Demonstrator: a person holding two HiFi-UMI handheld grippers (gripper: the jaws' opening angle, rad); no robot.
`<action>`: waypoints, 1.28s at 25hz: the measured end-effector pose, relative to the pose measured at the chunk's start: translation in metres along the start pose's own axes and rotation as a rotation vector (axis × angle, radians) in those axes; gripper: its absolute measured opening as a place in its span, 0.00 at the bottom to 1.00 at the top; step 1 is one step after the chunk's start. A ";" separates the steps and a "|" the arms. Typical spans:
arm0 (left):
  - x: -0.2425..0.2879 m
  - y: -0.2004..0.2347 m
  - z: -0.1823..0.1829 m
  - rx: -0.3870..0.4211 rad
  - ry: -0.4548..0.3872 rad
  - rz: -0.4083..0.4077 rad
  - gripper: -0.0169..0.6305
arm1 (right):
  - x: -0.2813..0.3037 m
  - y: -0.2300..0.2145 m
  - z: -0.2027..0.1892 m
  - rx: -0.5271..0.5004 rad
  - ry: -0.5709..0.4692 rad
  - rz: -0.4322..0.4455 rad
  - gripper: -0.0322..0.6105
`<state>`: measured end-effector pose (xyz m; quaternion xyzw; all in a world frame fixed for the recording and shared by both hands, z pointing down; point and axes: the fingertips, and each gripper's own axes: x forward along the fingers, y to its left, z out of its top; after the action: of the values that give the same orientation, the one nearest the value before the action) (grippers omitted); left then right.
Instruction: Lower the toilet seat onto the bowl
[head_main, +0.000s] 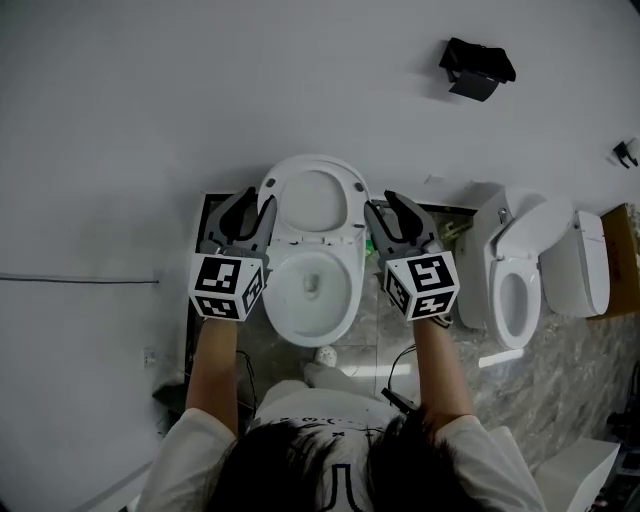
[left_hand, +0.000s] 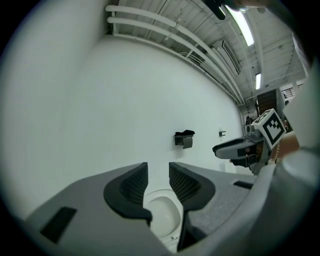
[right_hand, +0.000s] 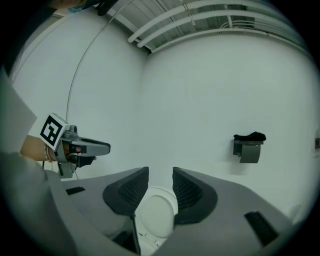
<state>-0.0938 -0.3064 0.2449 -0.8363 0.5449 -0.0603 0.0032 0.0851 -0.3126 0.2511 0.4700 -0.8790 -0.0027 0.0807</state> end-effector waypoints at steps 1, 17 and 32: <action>0.009 0.002 -0.004 0.003 0.013 0.000 0.22 | 0.009 -0.004 -0.004 -0.003 0.008 0.011 0.29; 0.116 0.039 -0.099 0.060 0.183 -0.077 0.22 | 0.114 -0.049 -0.095 -0.054 0.150 0.035 0.24; 0.198 0.059 -0.192 0.089 0.354 -0.101 0.21 | 0.205 -0.075 -0.195 -0.147 0.355 0.093 0.23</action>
<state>-0.0887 -0.4990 0.4502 -0.8380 0.4909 -0.2309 -0.0587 0.0632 -0.5105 0.4658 0.4149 -0.8691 0.0198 0.2686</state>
